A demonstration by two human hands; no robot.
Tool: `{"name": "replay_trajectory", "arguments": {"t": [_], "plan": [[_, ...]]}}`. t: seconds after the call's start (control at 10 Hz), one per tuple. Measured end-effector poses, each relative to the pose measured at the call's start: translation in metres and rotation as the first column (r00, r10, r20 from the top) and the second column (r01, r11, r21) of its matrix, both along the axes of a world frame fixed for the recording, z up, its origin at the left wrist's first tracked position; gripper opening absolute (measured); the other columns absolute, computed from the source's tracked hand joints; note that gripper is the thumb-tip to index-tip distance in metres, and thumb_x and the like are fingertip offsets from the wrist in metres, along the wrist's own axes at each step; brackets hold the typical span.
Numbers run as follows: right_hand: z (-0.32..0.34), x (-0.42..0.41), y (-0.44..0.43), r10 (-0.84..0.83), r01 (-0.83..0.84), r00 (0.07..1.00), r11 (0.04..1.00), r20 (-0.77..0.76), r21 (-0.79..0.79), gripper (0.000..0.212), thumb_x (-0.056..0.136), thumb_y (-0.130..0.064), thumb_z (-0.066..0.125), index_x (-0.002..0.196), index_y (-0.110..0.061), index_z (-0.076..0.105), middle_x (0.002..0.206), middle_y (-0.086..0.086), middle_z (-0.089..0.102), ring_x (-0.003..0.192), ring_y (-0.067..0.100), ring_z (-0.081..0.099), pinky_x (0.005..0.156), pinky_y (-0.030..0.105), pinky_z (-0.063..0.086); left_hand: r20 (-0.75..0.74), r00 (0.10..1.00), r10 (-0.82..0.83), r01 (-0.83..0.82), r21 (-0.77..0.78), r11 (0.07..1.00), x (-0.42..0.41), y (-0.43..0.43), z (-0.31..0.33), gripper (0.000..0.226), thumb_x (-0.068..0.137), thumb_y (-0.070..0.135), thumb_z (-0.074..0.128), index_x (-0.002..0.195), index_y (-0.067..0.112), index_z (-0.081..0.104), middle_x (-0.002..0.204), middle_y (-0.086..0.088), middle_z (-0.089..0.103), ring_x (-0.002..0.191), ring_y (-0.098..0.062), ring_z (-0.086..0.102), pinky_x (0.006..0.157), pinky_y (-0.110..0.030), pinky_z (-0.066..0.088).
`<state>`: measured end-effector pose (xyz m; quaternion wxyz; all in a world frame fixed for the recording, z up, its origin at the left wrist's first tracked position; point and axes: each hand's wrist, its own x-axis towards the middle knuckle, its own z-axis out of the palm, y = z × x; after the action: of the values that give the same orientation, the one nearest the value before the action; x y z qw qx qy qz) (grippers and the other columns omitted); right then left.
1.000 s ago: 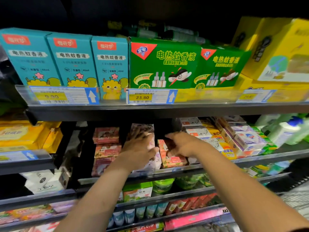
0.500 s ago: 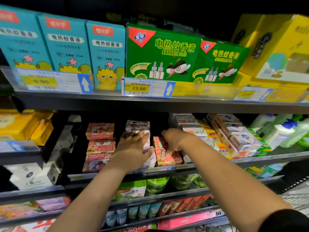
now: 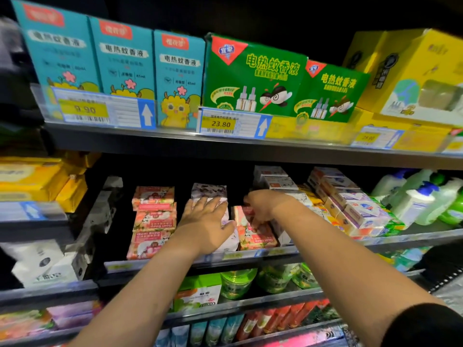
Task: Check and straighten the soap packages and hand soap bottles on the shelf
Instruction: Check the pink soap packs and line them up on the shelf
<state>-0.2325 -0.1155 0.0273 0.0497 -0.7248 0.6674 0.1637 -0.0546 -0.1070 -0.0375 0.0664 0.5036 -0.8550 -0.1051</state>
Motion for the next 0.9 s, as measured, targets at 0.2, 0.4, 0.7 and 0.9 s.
{"name": "replay_trajectory", "arguments": {"t": [0.2,0.4,0.7,0.9], "plan": [[-0.003,-0.001,0.004,0.035,-0.032,0.998,0.998,0.055,-0.052,0.055,0.087,-0.01,0.07,0.135,-0.025,0.048,0.122,0.005,0.064,0.095,0.024,0.059,0.074,0.03,0.041,-0.012,1.0,-0.006,0.006,-0.019,1.0,0.001,0.0,-0.003,0.067,0.1,0.062,0.023,0.158,0.031,0.009,0.166,0.007,-0.001,0.152,-0.019,-0.003,0.121,-0.045,-0.008],[0.014,-0.009,0.009,0.044,-0.032,0.996,0.989,0.075,-0.148,0.049,0.094,-0.023,0.061,0.139,-0.022,0.041,0.124,0.009,0.062,0.109,0.03,0.059,0.076,0.03,0.039,-0.065,0.998,-0.019,0.014,-0.084,0.996,0.004,0.003,-0.005,0.072,0.094,0.067,0.019,0.155,0.029,0.024,0.165,0.005,0.015,0.151,-0.019,0.009,0.12,-0.044,-0.001],[0.026,-0.019,0.072,-0.099,0.412,0.249,0.911,0.963,-0.013,0.012,0.094,-0.018,0.068,0.105,-0.021,0.066,0.083,0.003,0.068,0.062,0.006,0.061,0.055,0.023,0.048,-0.124,0.989,0.08,-0.086,-0.045,0.995,0.003,0.014,0.021,0.067,0.093,0.064,0.046,0.145,0.026,0.03,0.136,-0.001,0.055,0.125,-0.025,0.052,0.102,-0.039,0.033],[0.009,-0.003,0.092,-0.238,0.418,-0.146,0.865,0.96,0.278,0.021,0.101,-0.025,0.056,0.084,-0.019,0.067,0.074,-0.007,0.068,0.062,0.002,0.062,0.059,0.019,0.047,-0.574,0.796,-0.193,0.253,0.026,0.967,0.029,0.034,0.04,0.082,0.079,0.044,0.079,0.128,0.077,0.022,0.145,0.049,0.013,0.135,0.018,0.02,0.106,-0.011,0.027]]}}
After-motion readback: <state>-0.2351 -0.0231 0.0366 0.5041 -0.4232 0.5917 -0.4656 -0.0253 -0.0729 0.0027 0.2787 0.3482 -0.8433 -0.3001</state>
